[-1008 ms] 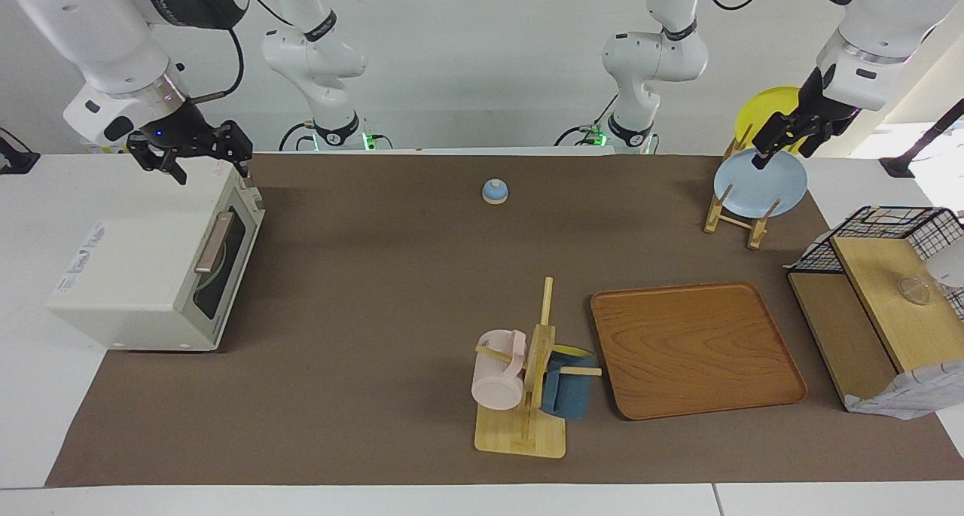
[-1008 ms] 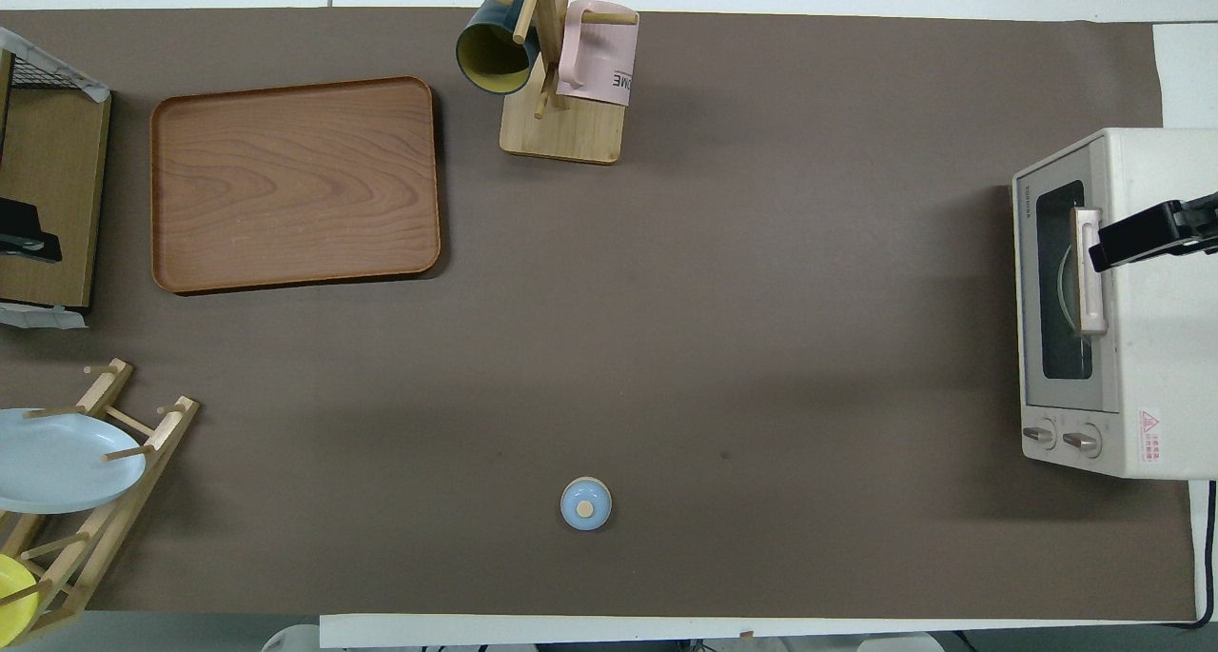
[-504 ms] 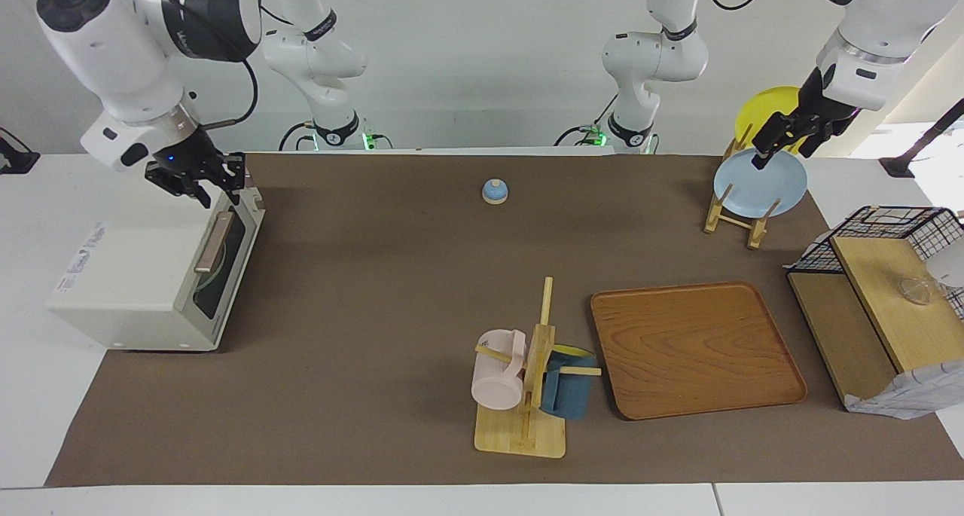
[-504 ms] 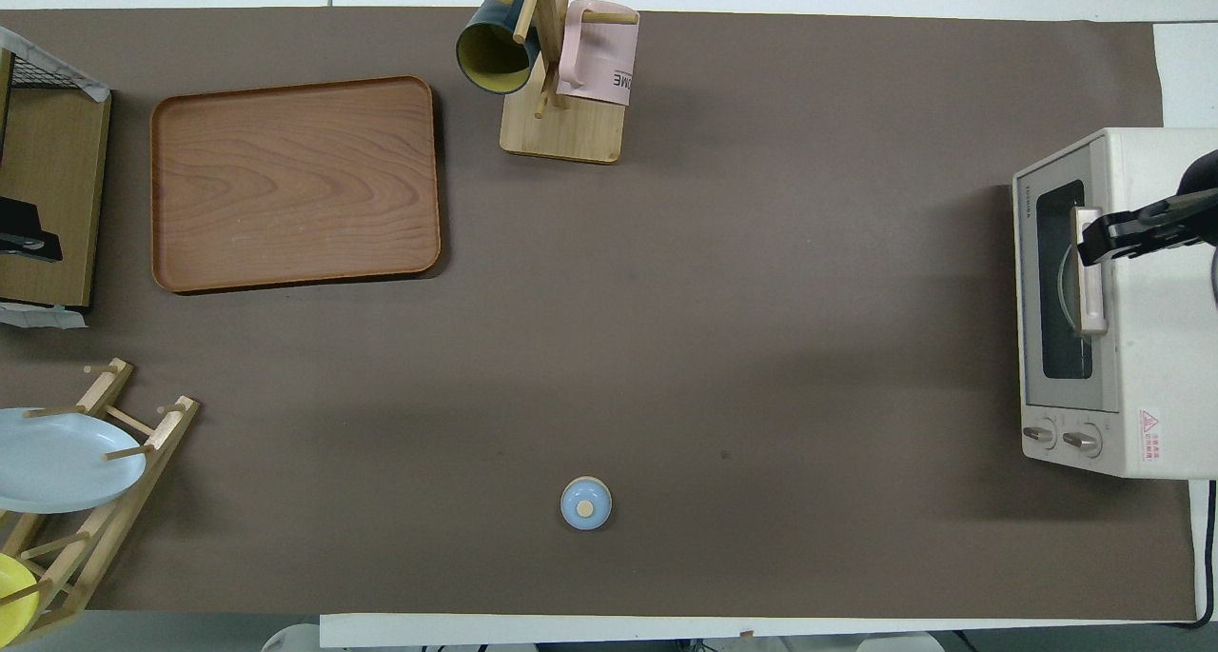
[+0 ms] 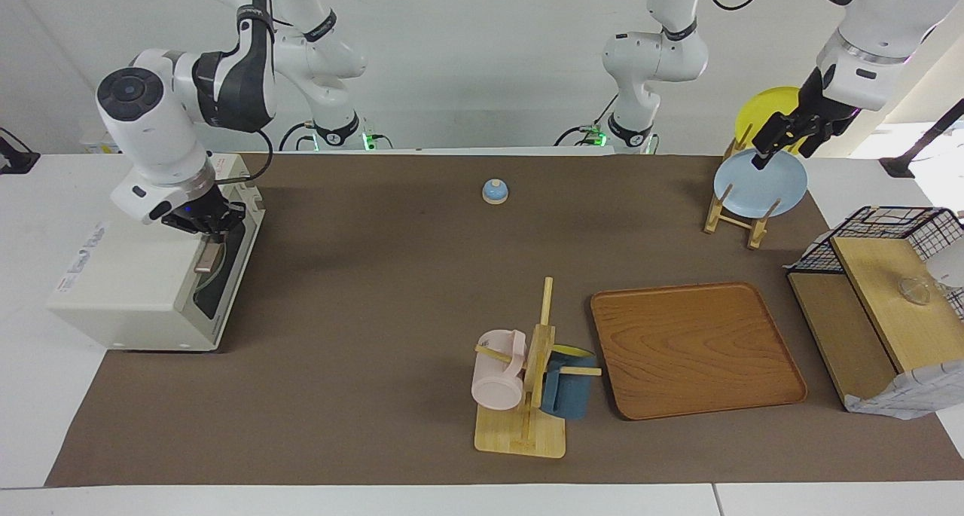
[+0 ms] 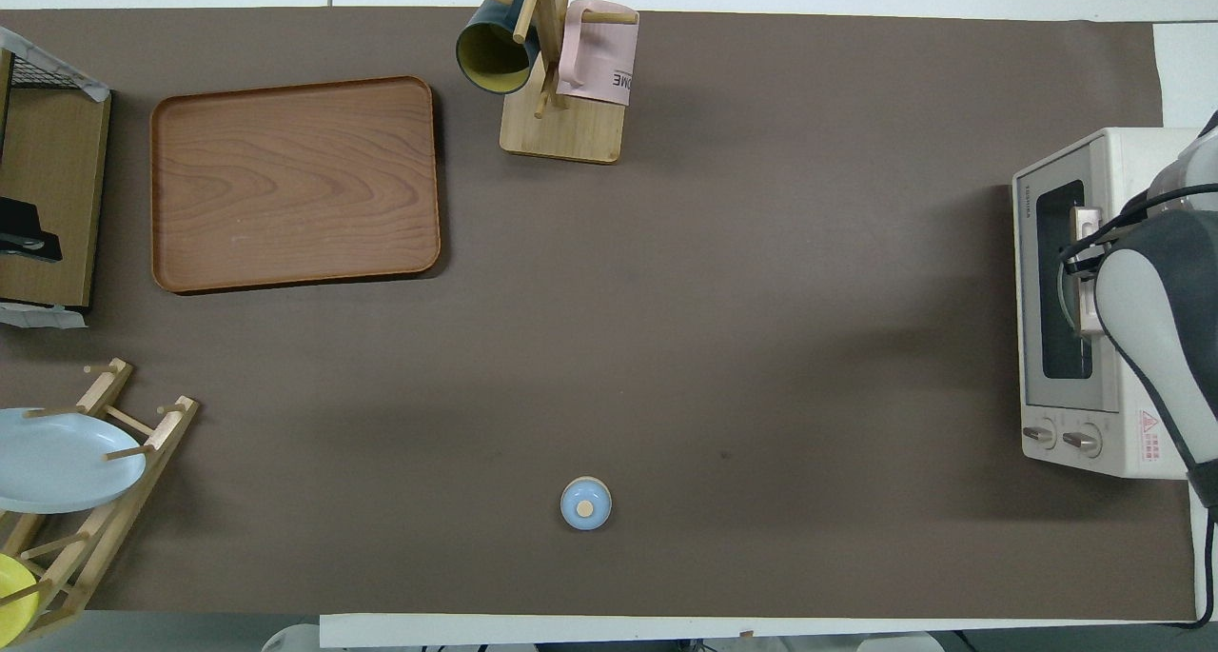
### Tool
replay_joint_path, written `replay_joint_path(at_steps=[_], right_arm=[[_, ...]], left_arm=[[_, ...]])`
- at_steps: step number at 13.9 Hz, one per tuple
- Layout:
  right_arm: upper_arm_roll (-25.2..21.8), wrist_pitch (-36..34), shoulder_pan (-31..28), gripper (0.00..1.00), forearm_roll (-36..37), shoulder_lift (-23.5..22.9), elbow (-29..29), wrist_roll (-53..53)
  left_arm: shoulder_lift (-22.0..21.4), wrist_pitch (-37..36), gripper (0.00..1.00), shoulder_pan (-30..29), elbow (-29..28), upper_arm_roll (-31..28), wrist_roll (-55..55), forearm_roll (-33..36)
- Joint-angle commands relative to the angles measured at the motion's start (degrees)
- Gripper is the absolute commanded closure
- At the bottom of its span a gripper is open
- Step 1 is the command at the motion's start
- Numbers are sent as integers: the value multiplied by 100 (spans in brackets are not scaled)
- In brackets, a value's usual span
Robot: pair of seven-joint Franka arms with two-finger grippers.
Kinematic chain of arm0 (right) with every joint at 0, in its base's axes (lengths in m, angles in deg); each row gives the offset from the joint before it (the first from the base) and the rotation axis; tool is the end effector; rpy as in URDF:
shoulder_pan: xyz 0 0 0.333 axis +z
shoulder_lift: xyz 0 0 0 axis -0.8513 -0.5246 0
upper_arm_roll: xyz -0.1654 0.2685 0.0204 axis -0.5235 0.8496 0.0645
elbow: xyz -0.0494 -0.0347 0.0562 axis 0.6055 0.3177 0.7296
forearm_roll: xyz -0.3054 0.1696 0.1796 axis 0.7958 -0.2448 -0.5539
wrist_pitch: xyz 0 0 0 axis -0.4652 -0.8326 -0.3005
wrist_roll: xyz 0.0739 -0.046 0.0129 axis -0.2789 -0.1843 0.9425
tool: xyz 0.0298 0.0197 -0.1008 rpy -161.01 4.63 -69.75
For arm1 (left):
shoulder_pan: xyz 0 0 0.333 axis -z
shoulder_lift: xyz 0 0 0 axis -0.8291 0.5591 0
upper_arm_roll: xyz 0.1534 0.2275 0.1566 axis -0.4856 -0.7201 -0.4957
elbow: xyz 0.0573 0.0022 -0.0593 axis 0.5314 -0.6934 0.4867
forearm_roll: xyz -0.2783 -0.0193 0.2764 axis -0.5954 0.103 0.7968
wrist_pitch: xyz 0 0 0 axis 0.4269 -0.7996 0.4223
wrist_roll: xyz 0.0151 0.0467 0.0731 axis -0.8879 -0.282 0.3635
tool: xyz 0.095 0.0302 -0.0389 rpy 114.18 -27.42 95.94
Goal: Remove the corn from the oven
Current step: 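Reach the right gripper into the open toaster oven toward the plate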
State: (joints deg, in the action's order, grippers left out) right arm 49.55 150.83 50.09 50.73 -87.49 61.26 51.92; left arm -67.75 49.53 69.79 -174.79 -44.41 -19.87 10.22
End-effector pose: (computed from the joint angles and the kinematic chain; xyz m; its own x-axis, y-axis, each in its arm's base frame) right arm 0.5497 -0.0699 0.4716 0.9778 0.1546 -0.1413 0.1751 -0.9737 0.1460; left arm 0.5088 -0.0224 0.6462 0.9847 0.1742 -0.0086 0.1743 -0.9847 0.0055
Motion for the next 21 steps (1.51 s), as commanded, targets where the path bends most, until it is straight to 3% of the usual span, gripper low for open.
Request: replay_joint_path(at_steps=[1, 5, 10, 14, 17, 18, 20, 21], right_arm=[[51, 144, -70, 100, 109, 58, 195, 97], [69, 582, 62, 100, 92, -170, 327, -236], [78, 1443, 703, 100, 30, -846, 406, -1176], [86, 2051, 730, 100, 13, -1453, 397, -1450], [104, 2140, 809, 100, 13, -1560, 389, -1652], [104, 2140, 870, 94, -66, -1560, 362, -1748], [95, 2035, 1019, 56, -766, -1516, 187, -1837], [95, 1834, 1003, 45, -856, -1429, 108, -1837]], left_arm=[[-36, -23, 0, -60, 7, 48, -9, 50], [-36, -23, 0, -60, 7, 48, -9, 41], [-36, -23, 0, -60, 7, 48, -9, 50], [-36, -23, 0, -60, 7, 48, -9, 50], [-36, -23, 0, -60, 7, 48, -9, 41], [-36, -23, 0, -60, 7, 48, -9, 41], [-36, -23, 0, -60, 7, 48, -9, 50], [-36, -23, 0, -60, 7, 48, -9, 50]])
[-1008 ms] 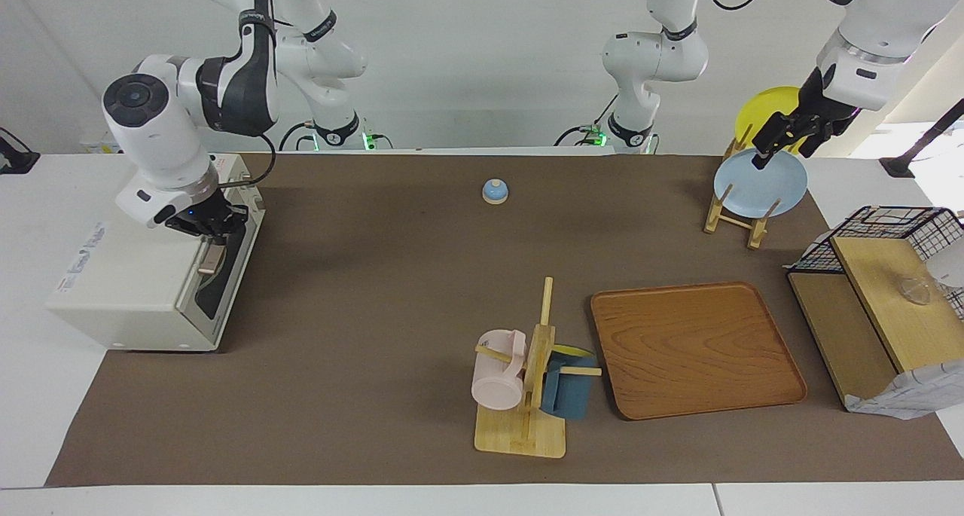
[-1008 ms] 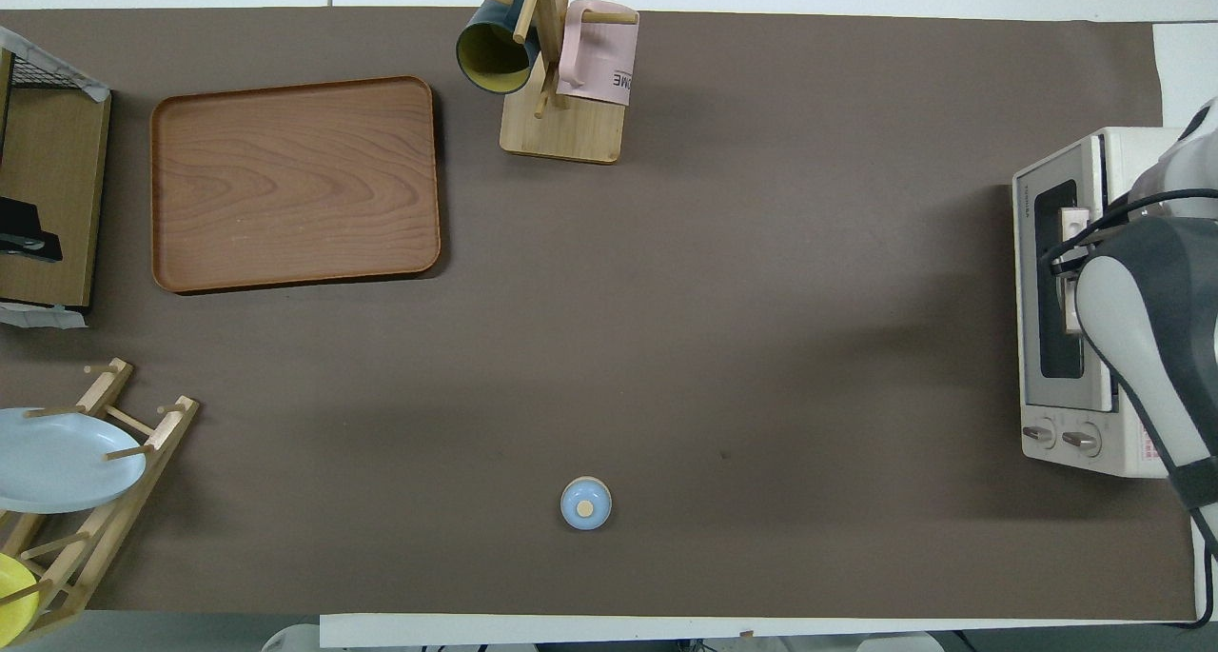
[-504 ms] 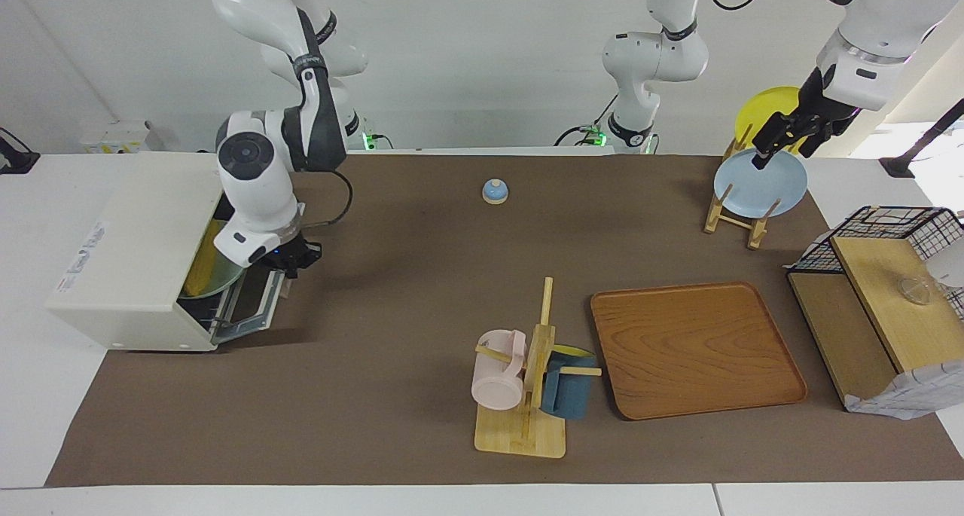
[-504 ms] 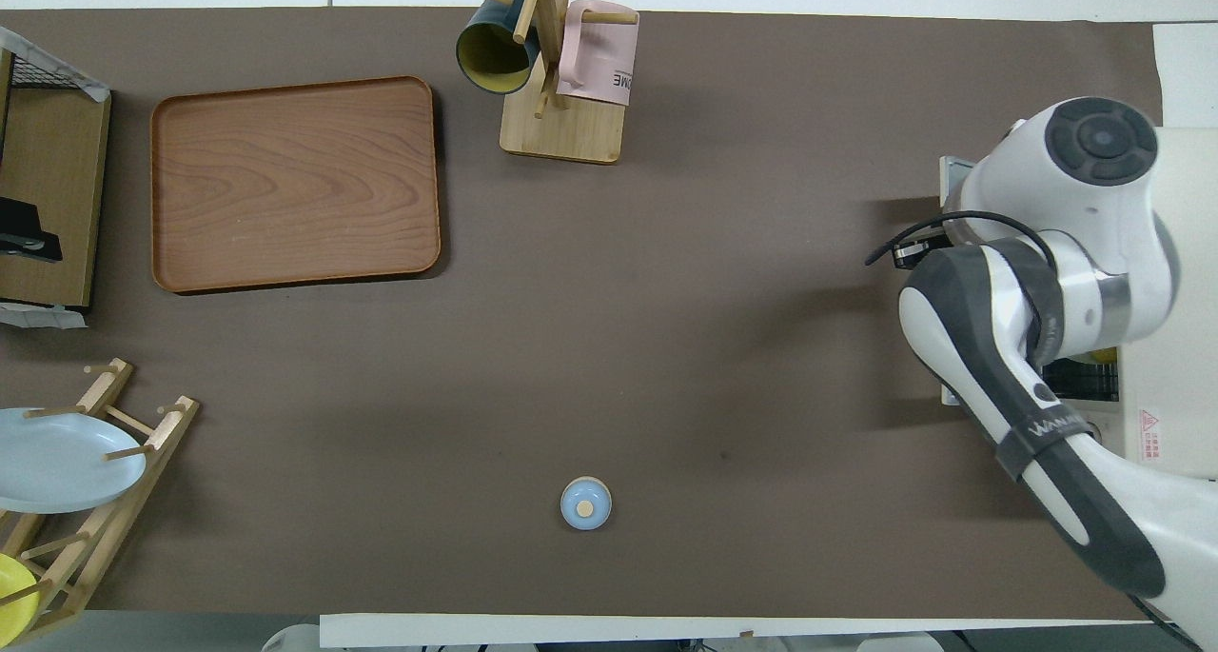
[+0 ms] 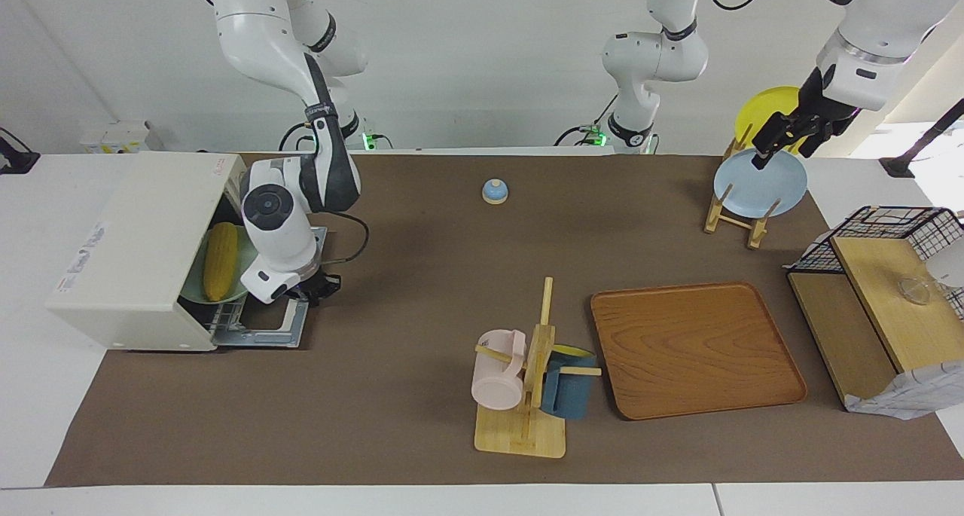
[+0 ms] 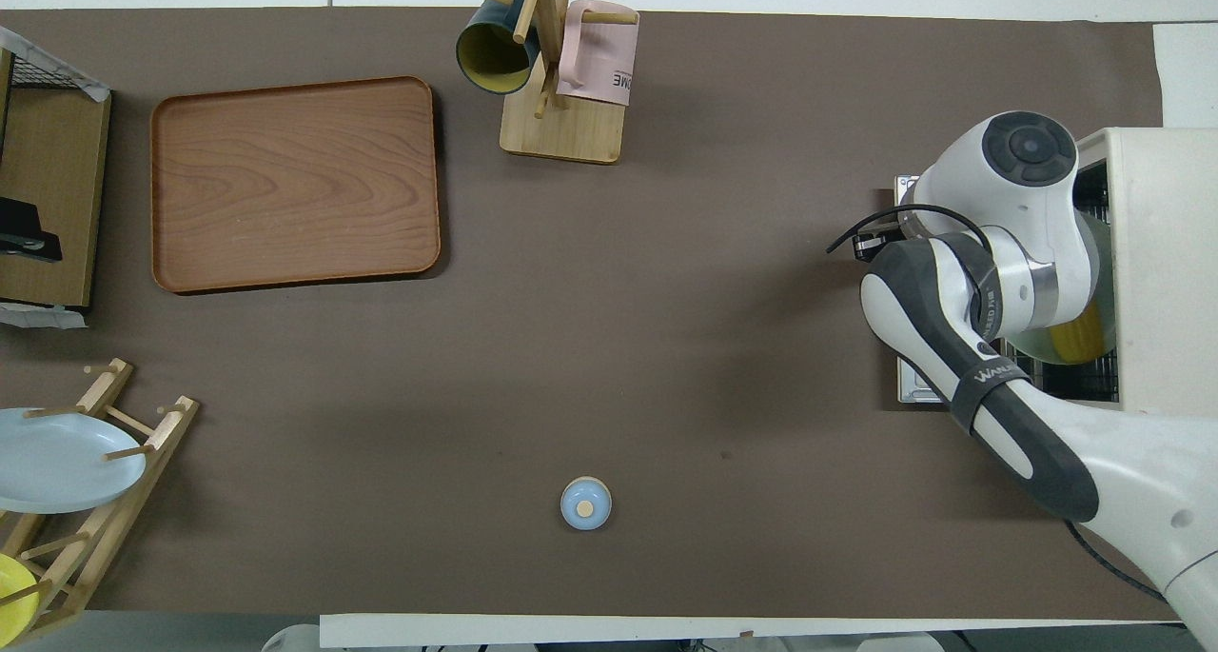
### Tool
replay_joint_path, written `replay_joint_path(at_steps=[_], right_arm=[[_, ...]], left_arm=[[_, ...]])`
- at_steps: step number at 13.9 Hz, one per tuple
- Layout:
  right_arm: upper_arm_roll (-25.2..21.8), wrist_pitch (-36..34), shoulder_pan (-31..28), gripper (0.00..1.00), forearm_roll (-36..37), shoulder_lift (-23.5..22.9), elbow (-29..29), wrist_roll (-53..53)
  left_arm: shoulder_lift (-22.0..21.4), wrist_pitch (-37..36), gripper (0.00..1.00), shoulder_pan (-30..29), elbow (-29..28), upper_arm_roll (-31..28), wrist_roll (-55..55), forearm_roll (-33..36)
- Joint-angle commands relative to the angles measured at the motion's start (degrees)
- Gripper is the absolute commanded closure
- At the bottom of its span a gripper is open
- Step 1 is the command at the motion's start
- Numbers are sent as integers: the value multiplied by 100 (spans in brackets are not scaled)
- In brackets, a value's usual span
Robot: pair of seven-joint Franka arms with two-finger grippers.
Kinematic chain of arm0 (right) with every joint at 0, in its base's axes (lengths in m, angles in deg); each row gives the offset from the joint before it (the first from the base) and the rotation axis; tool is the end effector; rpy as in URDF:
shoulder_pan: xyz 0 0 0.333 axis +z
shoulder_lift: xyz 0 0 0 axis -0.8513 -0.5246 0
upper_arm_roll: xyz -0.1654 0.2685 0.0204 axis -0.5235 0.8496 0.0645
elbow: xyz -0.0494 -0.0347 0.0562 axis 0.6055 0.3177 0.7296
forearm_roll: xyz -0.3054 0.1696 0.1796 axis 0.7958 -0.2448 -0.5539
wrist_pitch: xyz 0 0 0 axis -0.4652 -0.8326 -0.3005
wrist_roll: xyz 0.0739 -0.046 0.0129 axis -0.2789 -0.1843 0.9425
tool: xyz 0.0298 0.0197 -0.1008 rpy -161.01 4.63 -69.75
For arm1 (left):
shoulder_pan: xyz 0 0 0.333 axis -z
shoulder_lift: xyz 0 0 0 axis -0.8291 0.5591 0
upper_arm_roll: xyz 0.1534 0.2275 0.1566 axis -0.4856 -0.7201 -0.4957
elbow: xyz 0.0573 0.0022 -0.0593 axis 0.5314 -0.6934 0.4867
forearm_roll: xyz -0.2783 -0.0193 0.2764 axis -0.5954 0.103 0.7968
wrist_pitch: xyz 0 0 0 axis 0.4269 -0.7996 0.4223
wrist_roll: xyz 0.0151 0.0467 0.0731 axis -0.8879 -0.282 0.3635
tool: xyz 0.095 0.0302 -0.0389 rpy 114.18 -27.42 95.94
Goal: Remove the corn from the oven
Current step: 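Reach the right gripper into the open toaster oven toward the plate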
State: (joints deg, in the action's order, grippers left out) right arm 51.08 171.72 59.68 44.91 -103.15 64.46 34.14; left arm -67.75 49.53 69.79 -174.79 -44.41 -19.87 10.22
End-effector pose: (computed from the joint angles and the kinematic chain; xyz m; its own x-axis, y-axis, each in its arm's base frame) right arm 0.5961 0.0521 0.3158 0.9971 0.0410 -0.0635 0.0443 -0.9977 0.0512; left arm 0.5088 -0.0224 0.6462 0.9847 0.1742 -0.0086 0.1743 -0.9847 0.0055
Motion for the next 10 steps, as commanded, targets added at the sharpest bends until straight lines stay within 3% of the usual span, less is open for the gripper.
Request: replay_joint_path(at_steps=[1, 3, 5, 10], right_arm=[[-58, -544, -9, 38, -292, 313, -291, -41], [-102, -1229, -140, 34, -301, 769, -301, 11], [-102, -1609, -474, 33, -301, 859, -257, 107], [-102, -1392, -660, 34, -293, 1017, 173, 319]], left_arm=[[-36, -23, 0, -60, 7, 48, -9, 41], [-36, -23, 0, -60, 7, 48, -9, 41], [-36, -23, 0, -60, 7, 48, -9, 50], [-36, -23, 0, -60, 7, 48, -9, 41]])
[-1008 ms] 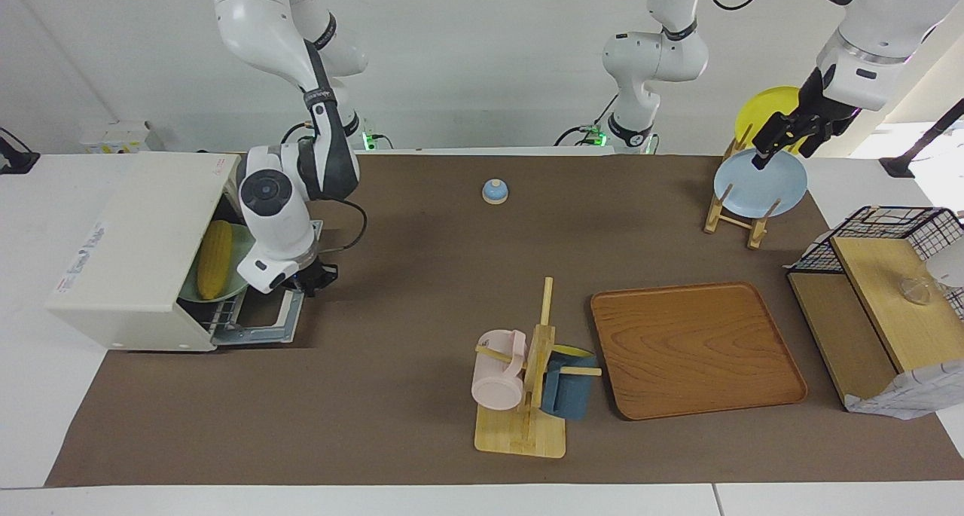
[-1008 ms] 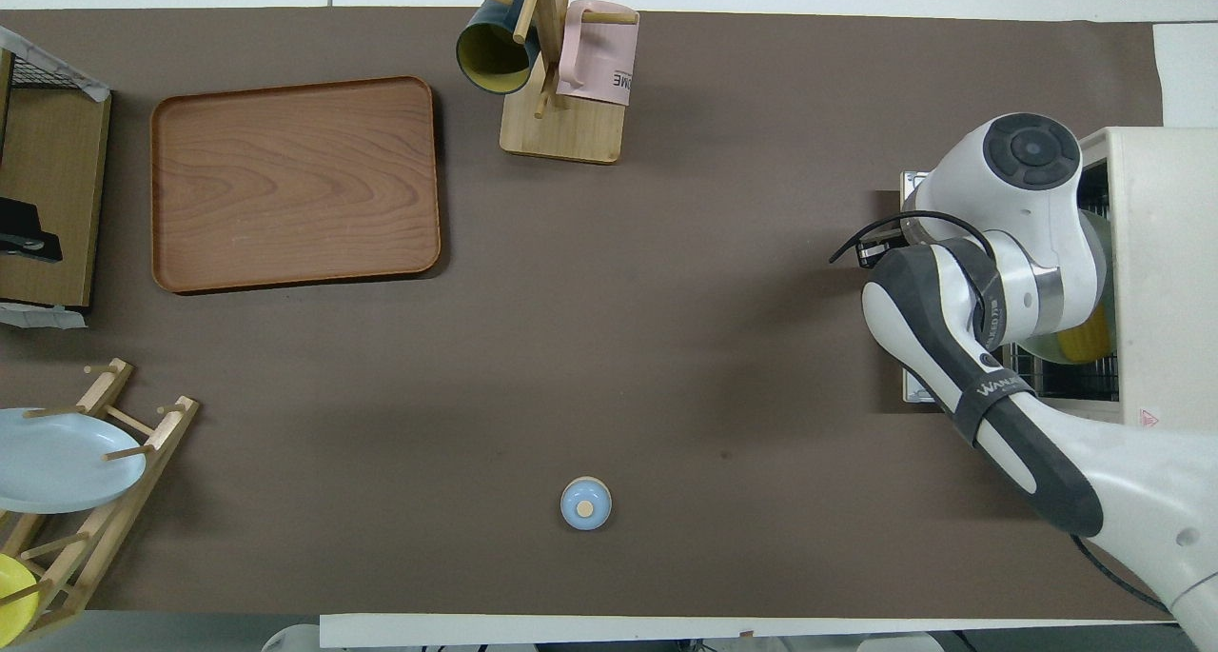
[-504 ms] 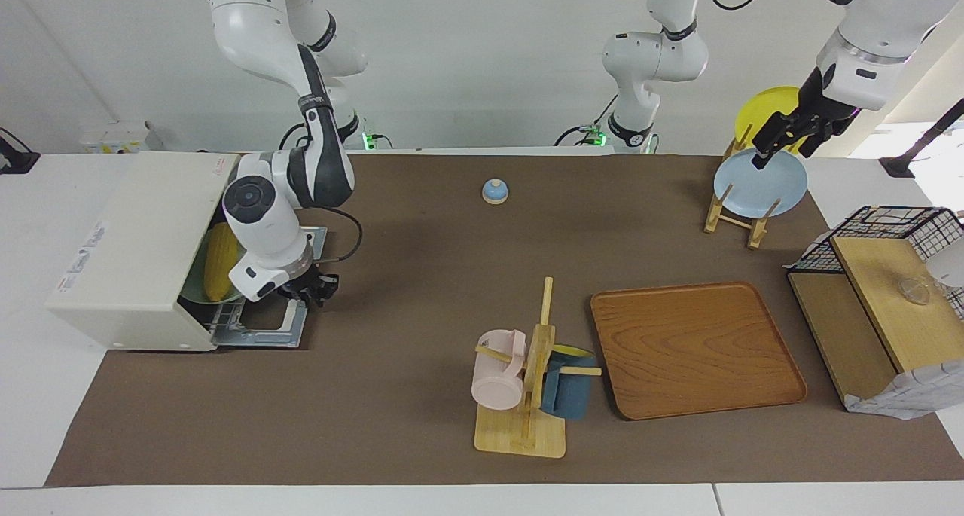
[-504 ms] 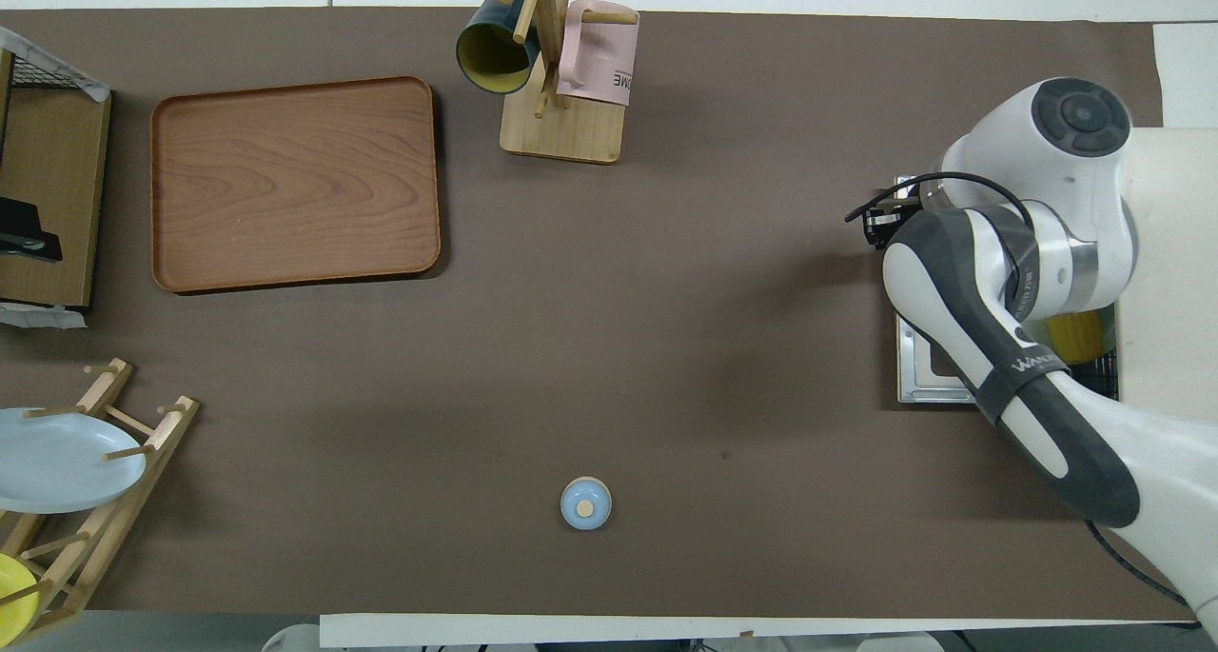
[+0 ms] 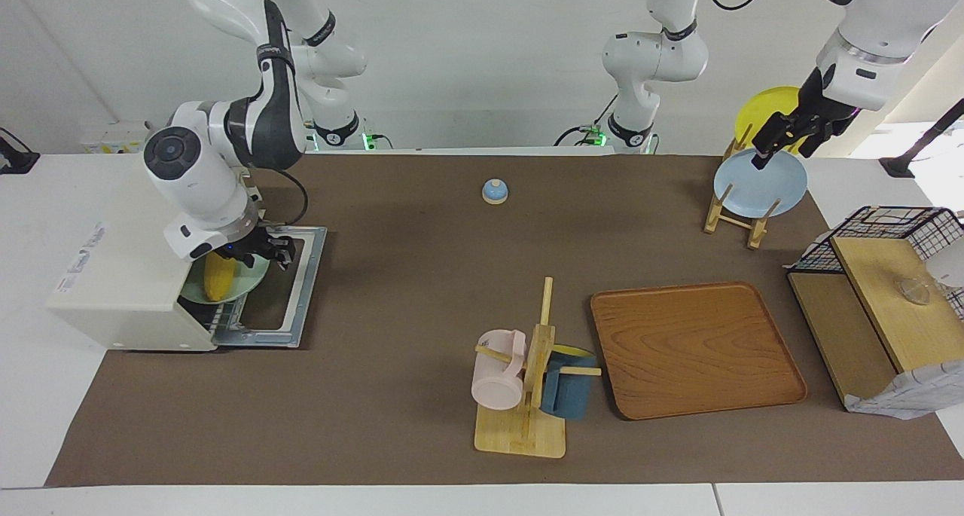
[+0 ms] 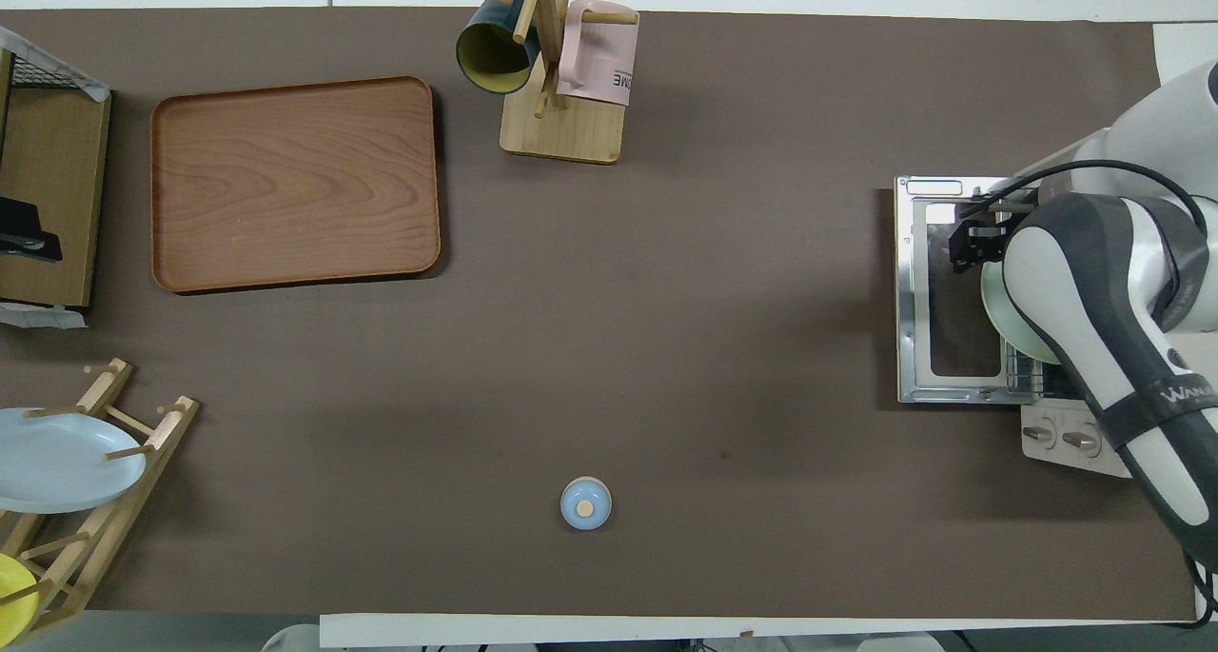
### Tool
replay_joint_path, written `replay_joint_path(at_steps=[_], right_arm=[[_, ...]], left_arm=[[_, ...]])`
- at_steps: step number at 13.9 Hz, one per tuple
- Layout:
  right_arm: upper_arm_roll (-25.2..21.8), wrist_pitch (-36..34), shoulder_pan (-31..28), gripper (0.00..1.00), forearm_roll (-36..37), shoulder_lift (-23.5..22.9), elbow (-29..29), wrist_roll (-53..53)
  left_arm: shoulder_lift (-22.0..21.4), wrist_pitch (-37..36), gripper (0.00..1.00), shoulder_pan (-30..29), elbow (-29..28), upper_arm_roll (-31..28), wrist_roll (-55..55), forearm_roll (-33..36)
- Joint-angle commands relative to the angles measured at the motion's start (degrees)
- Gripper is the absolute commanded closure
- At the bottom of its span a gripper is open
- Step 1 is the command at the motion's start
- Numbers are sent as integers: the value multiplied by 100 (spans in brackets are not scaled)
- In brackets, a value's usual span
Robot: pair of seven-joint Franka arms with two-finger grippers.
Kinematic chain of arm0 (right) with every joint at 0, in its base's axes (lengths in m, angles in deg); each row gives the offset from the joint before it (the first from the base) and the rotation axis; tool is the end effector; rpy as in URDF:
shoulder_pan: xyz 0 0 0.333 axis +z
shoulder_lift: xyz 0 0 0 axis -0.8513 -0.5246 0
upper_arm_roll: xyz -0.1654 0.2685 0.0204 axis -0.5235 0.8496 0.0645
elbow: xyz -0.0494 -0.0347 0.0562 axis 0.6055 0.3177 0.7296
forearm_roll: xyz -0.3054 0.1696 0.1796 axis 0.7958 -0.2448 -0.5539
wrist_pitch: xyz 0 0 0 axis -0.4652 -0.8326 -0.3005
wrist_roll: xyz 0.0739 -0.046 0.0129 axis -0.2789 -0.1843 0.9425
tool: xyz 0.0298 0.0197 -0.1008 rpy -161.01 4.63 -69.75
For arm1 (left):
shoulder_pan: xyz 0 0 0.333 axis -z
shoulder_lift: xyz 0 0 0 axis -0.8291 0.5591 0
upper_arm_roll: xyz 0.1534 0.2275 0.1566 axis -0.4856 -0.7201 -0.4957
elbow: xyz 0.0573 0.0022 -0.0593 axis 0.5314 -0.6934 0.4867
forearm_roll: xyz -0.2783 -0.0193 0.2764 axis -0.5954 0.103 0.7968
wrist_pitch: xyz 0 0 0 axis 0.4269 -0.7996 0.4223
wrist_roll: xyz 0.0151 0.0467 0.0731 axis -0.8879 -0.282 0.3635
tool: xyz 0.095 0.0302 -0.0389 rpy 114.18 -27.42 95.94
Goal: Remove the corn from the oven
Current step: 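Grasp the rim of the green plate inside the oven with the right gripper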
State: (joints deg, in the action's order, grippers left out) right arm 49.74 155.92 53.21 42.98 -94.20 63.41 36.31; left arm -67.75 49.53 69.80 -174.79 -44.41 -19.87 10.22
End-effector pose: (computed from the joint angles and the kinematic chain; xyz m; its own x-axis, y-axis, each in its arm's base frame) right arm 0.5670 -0.0279 0.3941 0.9823 -0.0865 -0.1663 -0.0795 -0.9957 0.0486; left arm 0.5088 -0.0225 0.6462 0.9847 0.1741 -0.0086 0.1741 -0.9847 0.0055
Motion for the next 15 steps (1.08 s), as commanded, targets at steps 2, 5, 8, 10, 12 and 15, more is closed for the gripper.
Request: replay_joint_path(at_steps=[2, 5, 8, 10, 12, 15], right_arm=[[31, 557, -13, 38, -100, 210, 577, 137], [23, 840, -135, 47, -56, 272, 833, 741], [31, 823, -197, 70, -12, 289, 859, 945], [31, 762, -136, 99, 66, 289, 859, 972], [40, 718, 74, 100, 312, 289, 798, 963], [31, 403, 819, 100, 340, 193, 334, 544]], left_arm=[[-36, -23, 0, -61, 7, 48, -9, 50], [-36, -23, 0, -61, 7, 48, -9, 41], [-36, -23, 0, -61, 7, 48, -9, 50], [-36, -23, 0, -61, 7, 48, -9, 50], [-36, -23, 0, -61, 7, 48, -9, 41], [-36, -23, 0, -61, 7, 48, -9, 50]])
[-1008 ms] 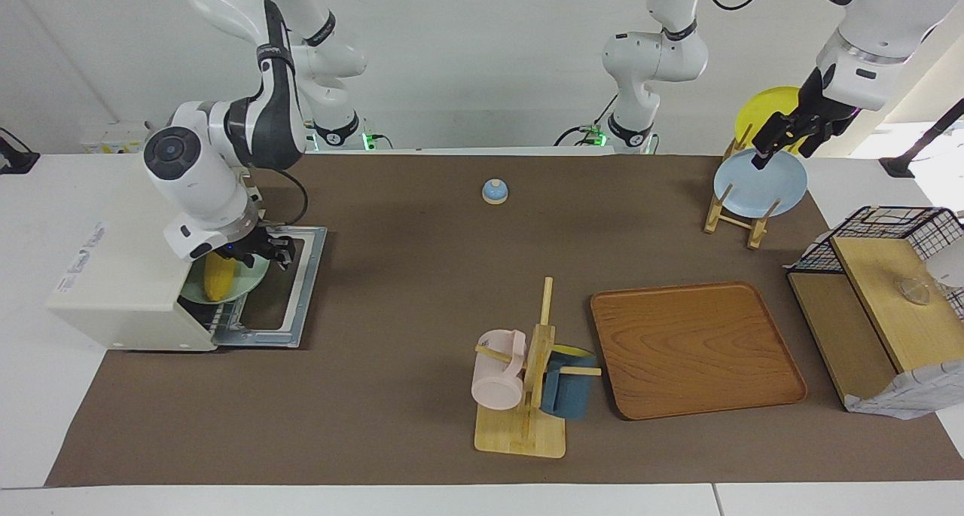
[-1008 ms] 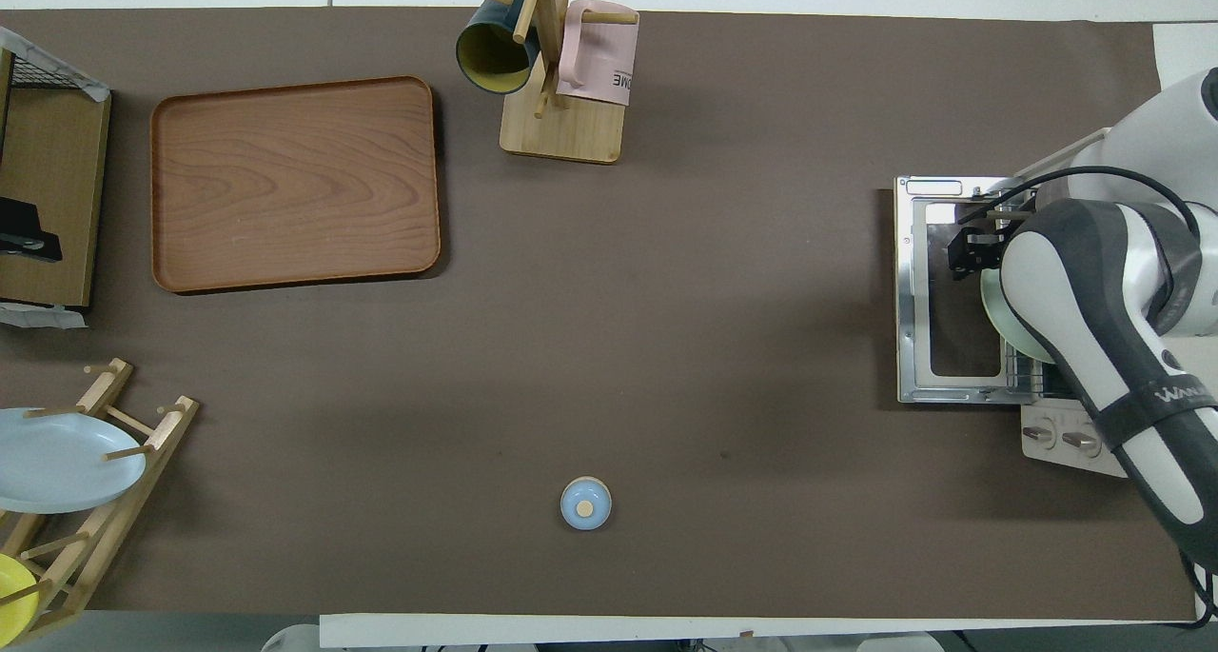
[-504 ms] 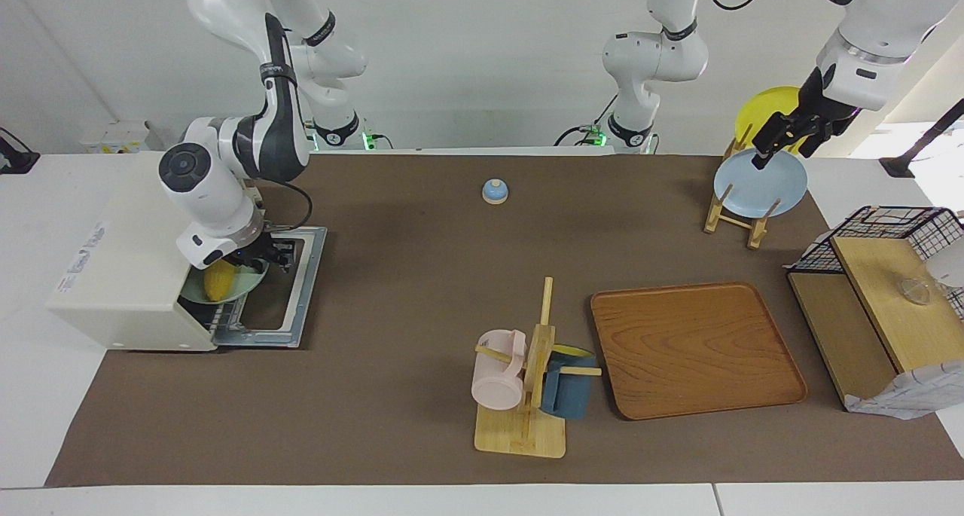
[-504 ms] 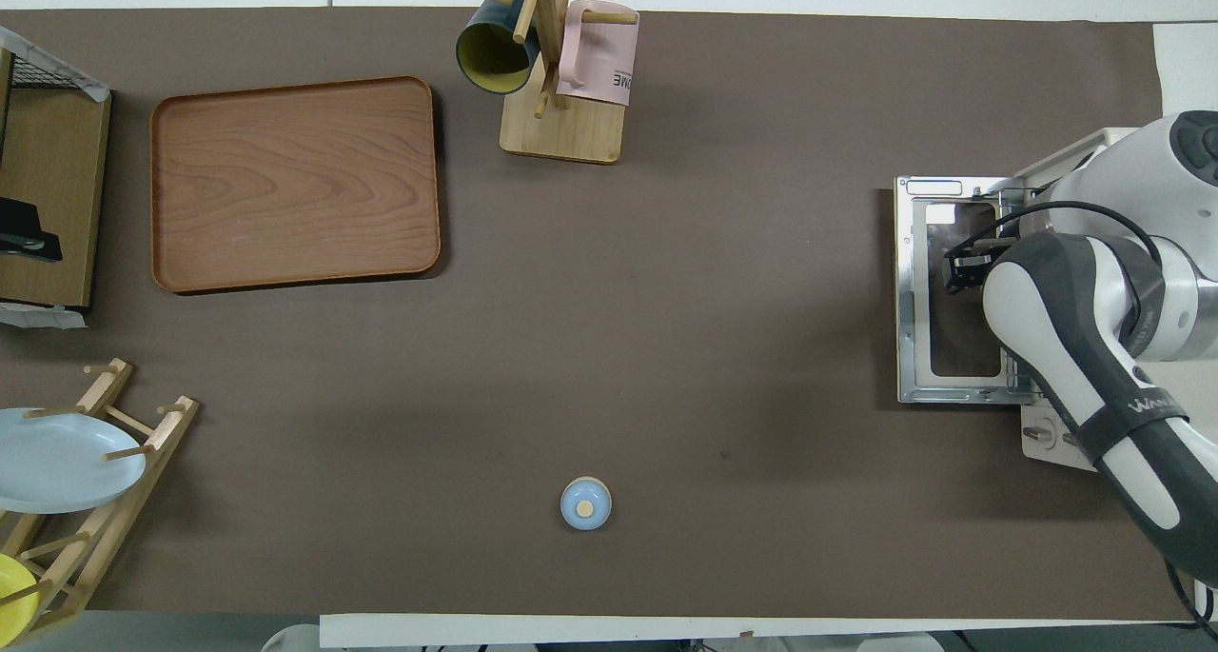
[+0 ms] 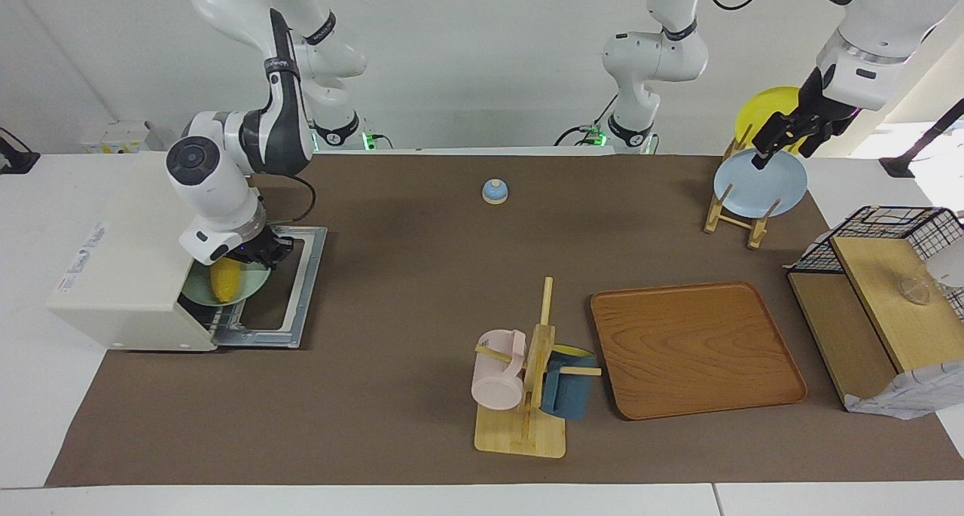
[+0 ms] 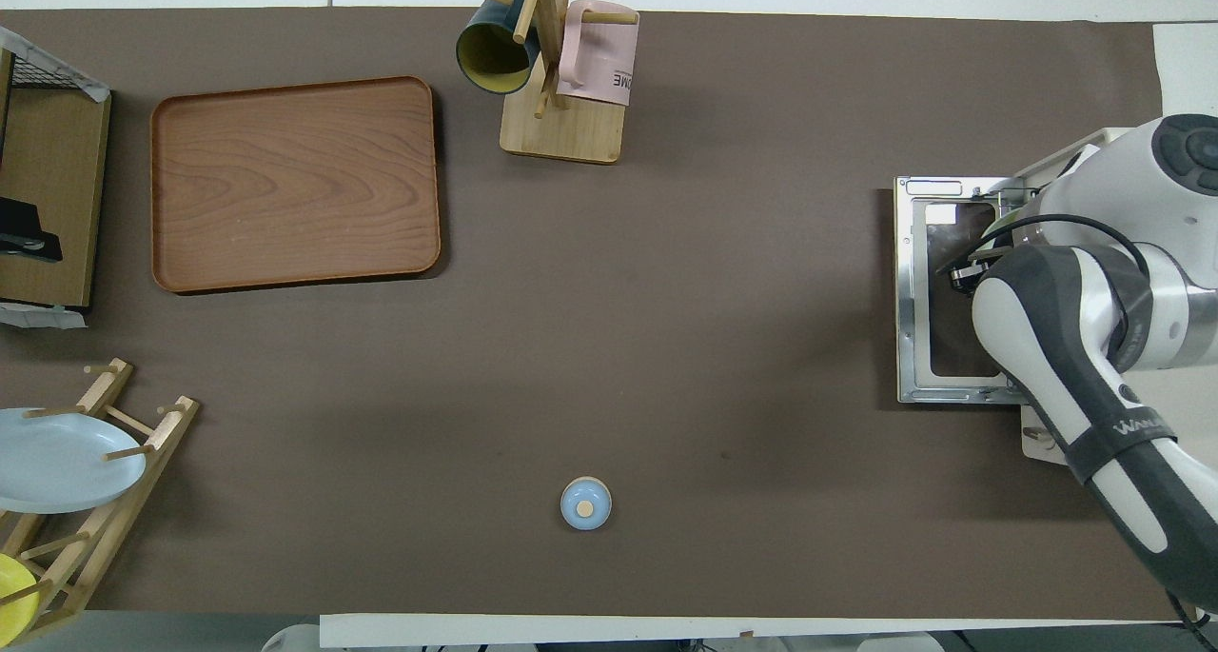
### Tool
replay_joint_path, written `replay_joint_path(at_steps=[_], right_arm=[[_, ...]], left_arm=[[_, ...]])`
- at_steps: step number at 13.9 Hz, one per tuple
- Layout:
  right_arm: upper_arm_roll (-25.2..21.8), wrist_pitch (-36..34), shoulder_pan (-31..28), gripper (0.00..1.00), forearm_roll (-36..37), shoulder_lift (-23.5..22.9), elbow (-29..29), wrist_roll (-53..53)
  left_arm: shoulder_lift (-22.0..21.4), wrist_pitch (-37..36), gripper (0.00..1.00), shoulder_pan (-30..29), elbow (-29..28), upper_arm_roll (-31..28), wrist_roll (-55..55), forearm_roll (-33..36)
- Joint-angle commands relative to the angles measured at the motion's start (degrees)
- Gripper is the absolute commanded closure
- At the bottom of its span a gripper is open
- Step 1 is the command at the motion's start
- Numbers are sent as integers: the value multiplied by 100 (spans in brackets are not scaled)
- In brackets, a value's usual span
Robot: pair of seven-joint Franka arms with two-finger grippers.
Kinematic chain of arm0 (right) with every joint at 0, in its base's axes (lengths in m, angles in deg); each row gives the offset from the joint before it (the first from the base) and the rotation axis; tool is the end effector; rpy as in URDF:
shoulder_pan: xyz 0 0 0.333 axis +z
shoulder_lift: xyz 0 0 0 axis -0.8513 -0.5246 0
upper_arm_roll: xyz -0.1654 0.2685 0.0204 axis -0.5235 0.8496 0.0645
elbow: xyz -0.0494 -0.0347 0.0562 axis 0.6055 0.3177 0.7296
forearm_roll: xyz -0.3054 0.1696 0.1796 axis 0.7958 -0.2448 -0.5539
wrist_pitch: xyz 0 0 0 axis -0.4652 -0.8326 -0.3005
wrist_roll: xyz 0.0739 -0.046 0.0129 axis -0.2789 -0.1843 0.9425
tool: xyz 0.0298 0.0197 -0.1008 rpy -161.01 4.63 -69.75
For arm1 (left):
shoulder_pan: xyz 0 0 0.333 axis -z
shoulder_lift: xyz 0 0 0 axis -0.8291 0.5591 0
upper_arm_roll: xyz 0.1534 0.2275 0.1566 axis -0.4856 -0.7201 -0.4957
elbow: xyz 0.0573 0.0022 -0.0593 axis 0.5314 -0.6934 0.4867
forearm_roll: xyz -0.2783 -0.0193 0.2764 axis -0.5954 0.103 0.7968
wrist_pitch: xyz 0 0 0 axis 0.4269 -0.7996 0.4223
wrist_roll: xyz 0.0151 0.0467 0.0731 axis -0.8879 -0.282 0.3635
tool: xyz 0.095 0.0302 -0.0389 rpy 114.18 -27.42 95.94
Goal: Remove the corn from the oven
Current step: 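Pull the plate with corn out of the oven onto the table center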
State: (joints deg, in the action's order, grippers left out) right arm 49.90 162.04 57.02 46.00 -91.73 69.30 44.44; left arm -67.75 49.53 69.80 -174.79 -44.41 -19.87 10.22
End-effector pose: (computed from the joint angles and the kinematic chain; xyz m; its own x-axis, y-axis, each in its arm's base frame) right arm 0.5524 0.0090 0.3807 0.9800 0.1509 -0.1300 0.1611 -0.9843 0.0720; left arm 0.5088 -0.0225 0.6462 0.9847 0.1741 -0.0086 0.1741 -0.9847 0.0055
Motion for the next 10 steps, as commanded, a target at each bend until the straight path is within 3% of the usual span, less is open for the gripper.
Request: replay_joint_path(at_steps=[1, 3, 7, 10], right_arm=[[16, -490, 902, 100, 90, -168, -579, -863], [25, -1078, 1659, 100, 222, -449, -1316, -1945], [42, -2117, 3137, 100, 143, -2125, -3759, -4169], [69, -2005, 3894, 100, 21, -3111, -4843, -5480]], left_arm=[[-36, -23, 0, -61, 7, 48, -9, 50], [-36, -23, 0, -61, 7, 48, -9, 50], [-36, -23, 0, -61, 7, 48, -9, 50], [-36, -23, 0, -61, 7, 48, -9, 41]])
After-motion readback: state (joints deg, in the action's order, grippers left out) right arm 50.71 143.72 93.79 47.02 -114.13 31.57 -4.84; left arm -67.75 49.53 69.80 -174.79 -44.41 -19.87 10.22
